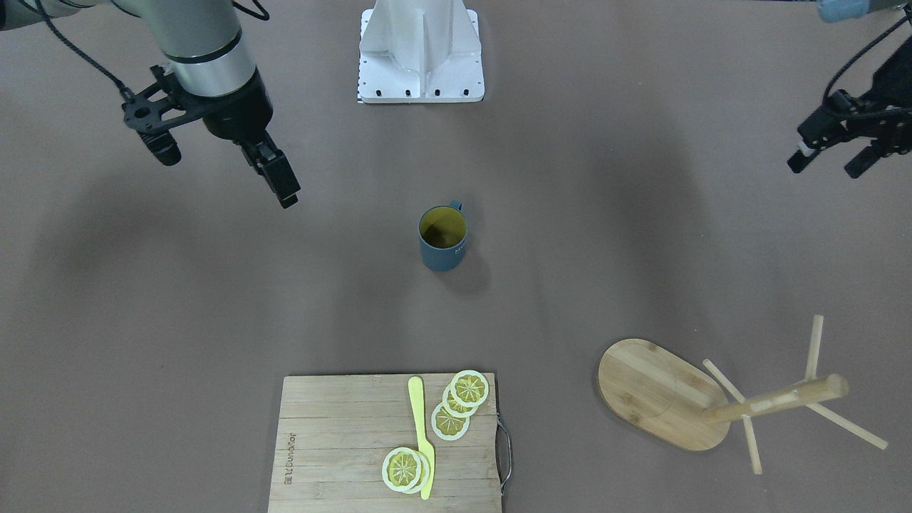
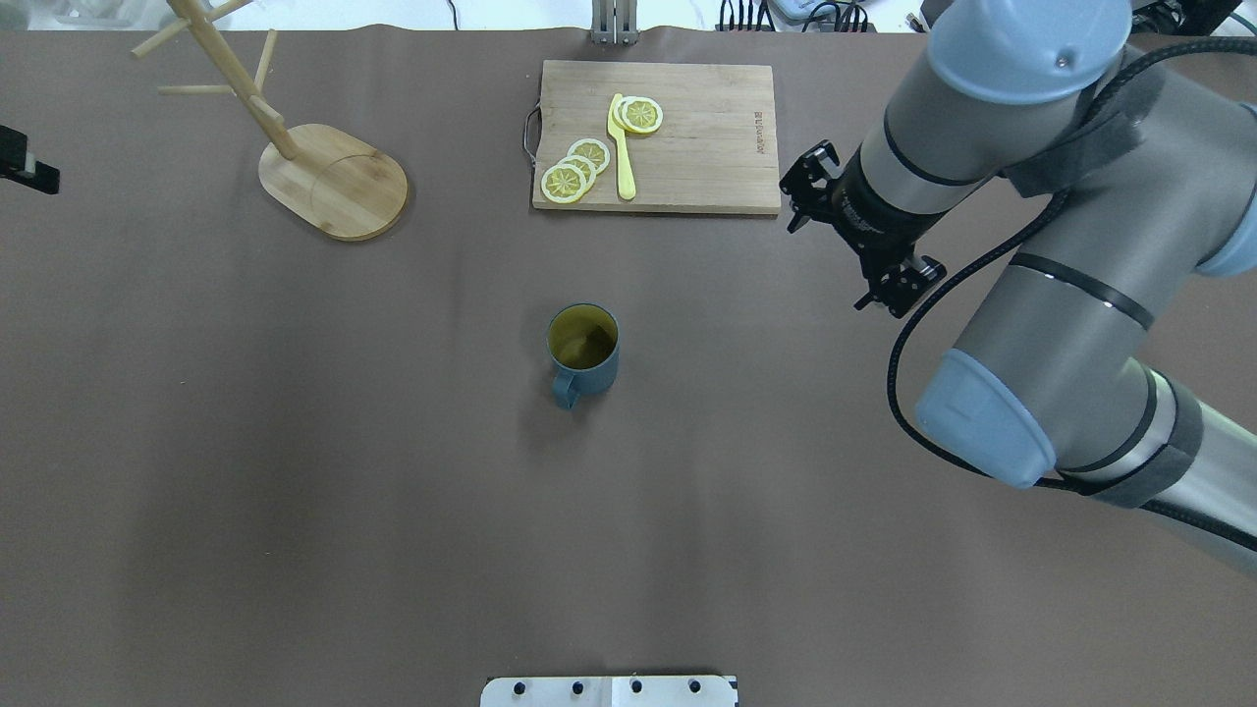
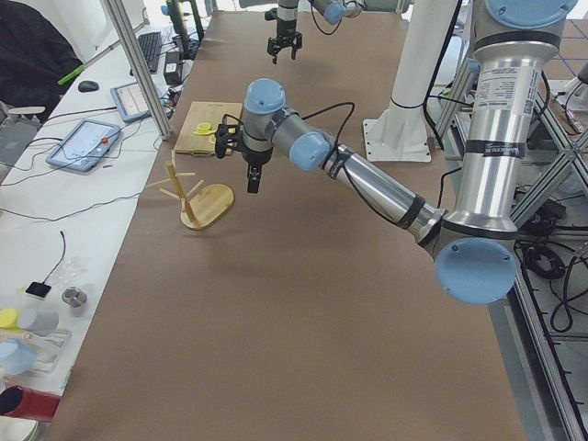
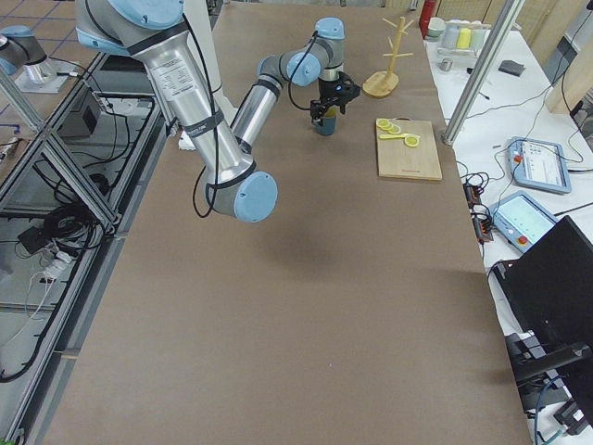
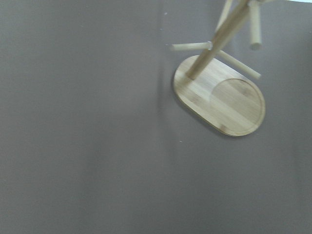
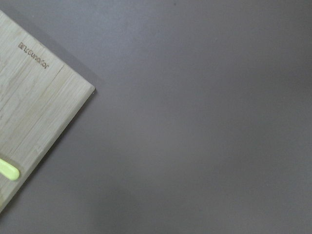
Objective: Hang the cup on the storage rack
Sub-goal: 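Withdraw the right gripper from the mug while the left arm moves in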
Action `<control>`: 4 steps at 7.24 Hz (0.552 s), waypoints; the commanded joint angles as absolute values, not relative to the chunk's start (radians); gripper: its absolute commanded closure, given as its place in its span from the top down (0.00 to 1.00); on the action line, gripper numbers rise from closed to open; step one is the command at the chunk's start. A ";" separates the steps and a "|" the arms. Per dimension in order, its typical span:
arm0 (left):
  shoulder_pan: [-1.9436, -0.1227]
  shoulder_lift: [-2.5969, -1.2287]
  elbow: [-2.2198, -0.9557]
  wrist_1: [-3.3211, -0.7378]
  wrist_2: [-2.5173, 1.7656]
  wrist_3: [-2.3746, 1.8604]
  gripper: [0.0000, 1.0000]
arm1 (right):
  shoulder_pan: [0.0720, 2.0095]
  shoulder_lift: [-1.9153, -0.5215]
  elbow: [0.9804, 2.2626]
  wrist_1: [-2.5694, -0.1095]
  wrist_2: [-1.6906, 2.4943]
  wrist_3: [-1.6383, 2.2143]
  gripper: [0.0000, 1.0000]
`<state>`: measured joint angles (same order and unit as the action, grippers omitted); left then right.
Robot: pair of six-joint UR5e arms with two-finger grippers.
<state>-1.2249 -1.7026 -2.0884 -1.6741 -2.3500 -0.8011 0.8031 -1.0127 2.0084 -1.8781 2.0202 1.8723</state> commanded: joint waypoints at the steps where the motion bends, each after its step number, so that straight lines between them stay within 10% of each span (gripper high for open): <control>1: -1.126 -1.852 -2.112 -1.681 -2.347 -0.900 0.98 | 0.886 -1.069 1.985 -1.876 2.060 1.655 1.00; 4: -0.872 -1.950 -2.109 -1.820 -2.139 -0.906 0.98 | 0.954 -1.121 1.912 -1.870 2.094 1.406 1.00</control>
<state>-0.9857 -1.9342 -2.1103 -1.7384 -2.2505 -0.8975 0.9316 -1.0952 1.9360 -1.8738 2.0884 1.5112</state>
